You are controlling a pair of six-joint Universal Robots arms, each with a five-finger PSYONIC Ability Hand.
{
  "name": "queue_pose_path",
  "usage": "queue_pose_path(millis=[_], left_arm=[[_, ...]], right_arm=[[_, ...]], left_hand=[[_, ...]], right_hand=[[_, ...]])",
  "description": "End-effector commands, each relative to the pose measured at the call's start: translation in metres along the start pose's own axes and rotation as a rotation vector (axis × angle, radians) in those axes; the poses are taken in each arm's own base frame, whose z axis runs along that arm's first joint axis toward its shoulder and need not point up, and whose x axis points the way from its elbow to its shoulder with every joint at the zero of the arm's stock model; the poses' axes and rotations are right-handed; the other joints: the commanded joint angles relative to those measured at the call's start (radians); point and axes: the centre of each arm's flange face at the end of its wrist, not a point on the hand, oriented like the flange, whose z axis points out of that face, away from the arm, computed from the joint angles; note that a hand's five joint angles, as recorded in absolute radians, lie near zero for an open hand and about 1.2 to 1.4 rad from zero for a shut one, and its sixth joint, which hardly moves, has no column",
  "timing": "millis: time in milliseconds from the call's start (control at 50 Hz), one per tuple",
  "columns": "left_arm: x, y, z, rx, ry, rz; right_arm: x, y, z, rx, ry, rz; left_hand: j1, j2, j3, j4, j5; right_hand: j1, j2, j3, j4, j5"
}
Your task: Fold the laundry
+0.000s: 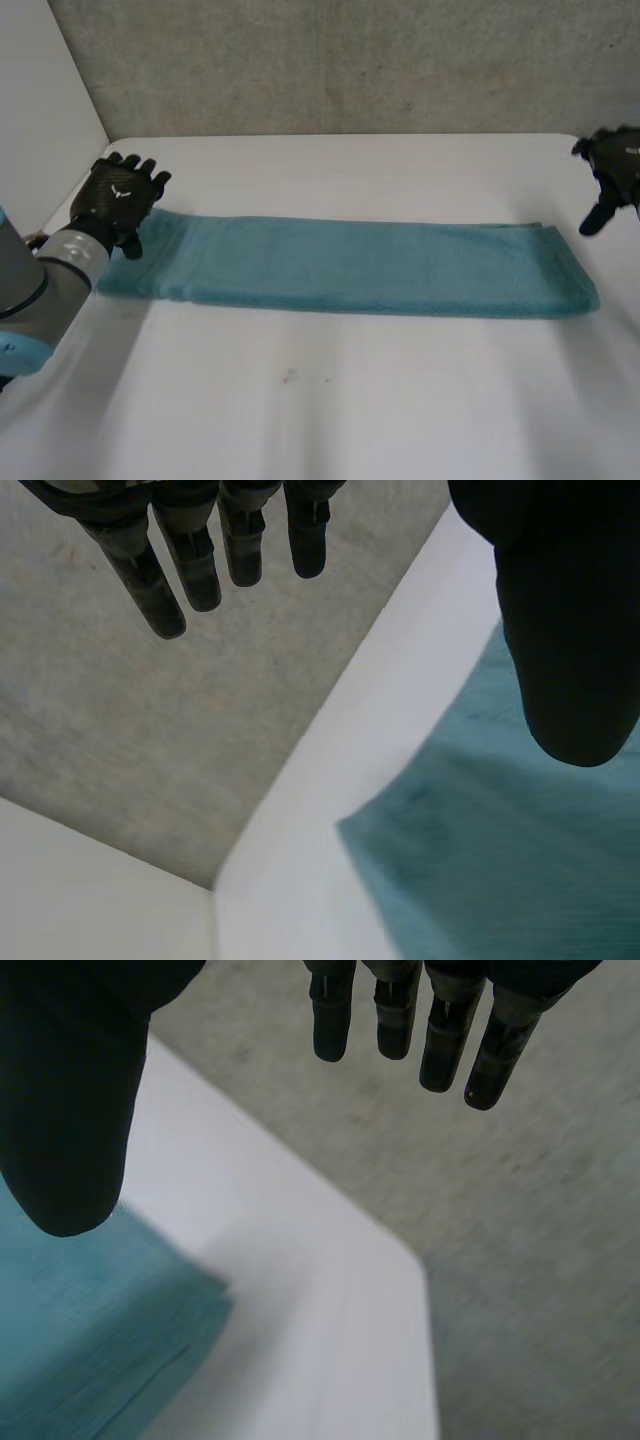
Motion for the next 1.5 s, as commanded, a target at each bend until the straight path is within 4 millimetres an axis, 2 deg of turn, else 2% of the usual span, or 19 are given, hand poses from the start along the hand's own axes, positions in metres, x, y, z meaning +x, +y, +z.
queue_pose_path(millis=[20, 140, 320, 480, 640, 700, 780, 860, 940, 1040, 1100, 1180, 1240, 1320, 1340, 1400, 1420, 1480, 1500], left_arm=[[0.008, -0.005, -0.033, -0.084, 0.049, -0.307], [0.014, -0.004, -0.046, -0.134, 0.067, -0.452], [0.019, 0.001, -0.049, -0.149, 0.075, -0.468], [0.017, 0.001, -0.048, -0.143, 0.069, -0.467], [0.02, 0.001, -0.049, -0.147, 0.076, -0.468], [0.02, 0.002, -0.05, -0.148, 0.076, -0.468], [0.019, 0.002, -0.05, -0.149, 0.075, -0.469], [0.02, 0.002, -0.05, -0.149, 0.077, -0.469], [0.02, 0.002, -0.05, -0.151, 0.076, -0.469], [0.02, 0.002, -0.05, -0.152, 0.072, -0.468], [0.019, 0.002, -0.05, -0.151, 0.071, -0.468], [0.019, 0.001, -0.05, -0.151, 0.067, -0.467], [0.018, 0.002, -0.051, -0.156, 0.058, -0.465], [0.017, 0.002, -0.051, -0.16, 0.05, -0.466], [0.017, 0.002, -0.051, -0.16, 0.048, -0.465], [0.017, 0.002, -0.051, -0.161, 0.045, -0.465], [0.017, 0.002, -0.051, -0.161, 0.045, -0.465], [0.017, 0.002, -0.051, -0.161, 0.045, -0.465], [0.017, 0.002, -0.051, -0.162, 0.044, -0.465]], right_arm=[[-0.006, 0.043, -0.021, -0.189, -0.124, 0.07], [-0.008, 0.059, -0.024, -0.212, -0.171, 0.104], [-0.009, 0.095, -0.004, -0.169, -0.18, 0.116], [-0.007, 0.109, 0.002, -0.2, -0.179, 0.126], [-0.006, 0.111, 0.003, -0.203, -0.171, 0.121], [-0.006, 0.111, 0.004, -0.199, -0.169, 0.119], [-0.004, 0.111, 0.005, -0.198, -0.162, 0.116], [0.0, 0.111, 0.008, -0.194, -0.141, 0.096], [0.031, 0.116, 0.014, -0.239, 0.022, 0.028], [0.094, 0.117, 0.022, -0.301, 0.294, -0.115], [0.112, 0.11, 0.024, -0.314, 0.367, -0.206], [0.115, 0.098, 0.028, -0.28, 0.384, -0.252], [0.102, 0.082, 0.032, -0.225, 0.365, -0.246], [0.058, 0.034, 0.035, -0.075, 0.287, -0.22], [0.036, 0.014, 0.033, -0.011, 0.24, -0.216], [-0.005, -0.013, 0.029, 0.081, 0.15, -0.216], [-0.035, -0.032, 0.022, 0.153, 0.08, -0.227], [-0.084, -0.062, 0.008, 0.28, -0.033, -0.242], [-0.116, -0.077, -0.003, 0.356, -0.105, -0.252]], left_hand=[[-0.03, -0.03, -0.043, -0.034, -0.047], [-0.02, -0.02, -0.033, -0.024, -0.038], [-0.023, -0.023, -0.036, -0.027, -0.041], [-0.02, -0.02, -0.033, -0.024, -0.038], [-0.02, -0.02, -0.033, -0.024, -0.038], [-0.02, -0.02, -0.033, -0.024, -0.038], [-0.02, -0.02, -0.033, -0.024, -0.038], [-0.02, -0.02, -0.033, -0.024, -0.038], [-0.02, -0.02, -0.033, -0.024, -0.038], [-0.02, -0.02, -0.033, -0.024, -0.038], [-0.017, -0.017, -0.03, -0.021, -0.035], [-0.017, -0.017, -0.03, -0.021, -0.035], [-0.017, -0.017, -0.03, -0.021, -0.035], [-0.017, -0.017, -0.03, -0.021, -0.035], [-0.017, -0.017, -0.03, -0.021, -0.035], [-0.017, -0.017, -0.03, -0.021, -0.035], [-0.017, -0.017, -0.03, -0.021, -0.035], [-0.017, -0.017, -0.03, -0.021, -0.035], [-0.017, -0.017, -0.03, -0.021, -0.035]], right_hand=[[0.135, 0.123, 0.13, 0.112, 0.105], [0.33, 0.317, 0.324, 0.306, 0.299], [0.42, 0.407, 0.415, 0.397, 0.39], [0.467, 0.454, 0.462, 0.444, 0.437], [0.538, 0.525, 0.533, 0.514, 0.507], [0.655, 0.642, 0.65, 0.631, 0.624], [1.185, 1.172, 1.18, 1.161, 1.154], [1.186, 1.173, 1.181, 1.162, 1.155], [1.186, 1.173, 1.181, 1.162, 1.155], [1.186, 1.173, 1.181, 1.162, 1.155], [1.186, 1.173, 1.181, 1.162, 1.155], [1.186, 1.173, 1.181, 1.162, 1.155], [1.186, 1.173, 1.181, 1.162, 1.155], [1.186, 1.173, 1.181, 1.162, 1.155], [1.186, 1.173, 1.181, 1.162, 1.155], [1.186, 1.173, 1.181, 1.162, 1.155], [1.186, 1.173, 1.181, 1.162, 1.155], [1.186, 1.173, 1.181, 1.162, 1.155], [1.186, 1.173, 1.181, 1.162, 1.155]])
